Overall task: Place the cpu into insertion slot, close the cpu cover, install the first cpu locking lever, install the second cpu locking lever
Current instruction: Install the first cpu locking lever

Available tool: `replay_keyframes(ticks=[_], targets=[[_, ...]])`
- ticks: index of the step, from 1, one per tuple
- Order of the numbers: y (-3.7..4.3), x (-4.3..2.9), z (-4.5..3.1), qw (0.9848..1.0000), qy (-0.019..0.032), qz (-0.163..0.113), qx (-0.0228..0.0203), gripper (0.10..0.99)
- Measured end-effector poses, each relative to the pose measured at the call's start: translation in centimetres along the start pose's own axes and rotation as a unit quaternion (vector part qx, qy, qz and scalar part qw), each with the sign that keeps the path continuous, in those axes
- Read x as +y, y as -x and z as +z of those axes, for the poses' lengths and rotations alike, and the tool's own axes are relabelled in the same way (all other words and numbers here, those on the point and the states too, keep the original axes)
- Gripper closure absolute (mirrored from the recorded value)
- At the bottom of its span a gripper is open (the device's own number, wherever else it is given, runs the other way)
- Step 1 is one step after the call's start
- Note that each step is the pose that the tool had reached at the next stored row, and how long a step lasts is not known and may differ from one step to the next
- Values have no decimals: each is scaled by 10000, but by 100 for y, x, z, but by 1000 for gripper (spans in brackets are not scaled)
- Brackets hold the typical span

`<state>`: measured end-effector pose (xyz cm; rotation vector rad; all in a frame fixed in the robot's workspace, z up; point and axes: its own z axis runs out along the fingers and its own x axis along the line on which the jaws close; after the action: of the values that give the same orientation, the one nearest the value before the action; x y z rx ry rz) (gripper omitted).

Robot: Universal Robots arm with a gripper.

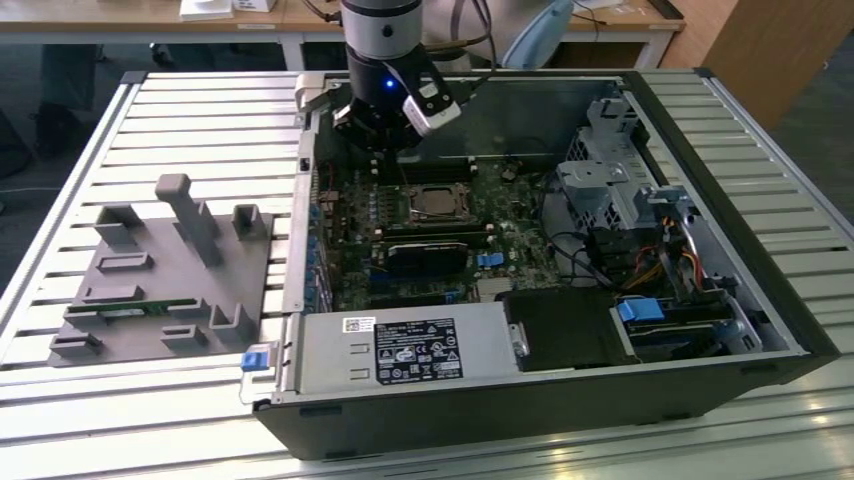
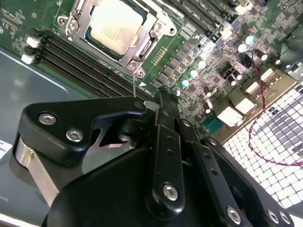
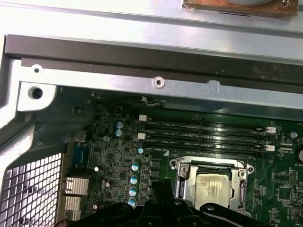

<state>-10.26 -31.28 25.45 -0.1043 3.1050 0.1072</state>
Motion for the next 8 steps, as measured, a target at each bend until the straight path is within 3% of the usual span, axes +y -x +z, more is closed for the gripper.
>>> replay_keyframes(ticks=[8], targets=[[-4,135,24,10000,0,0,0,980]])
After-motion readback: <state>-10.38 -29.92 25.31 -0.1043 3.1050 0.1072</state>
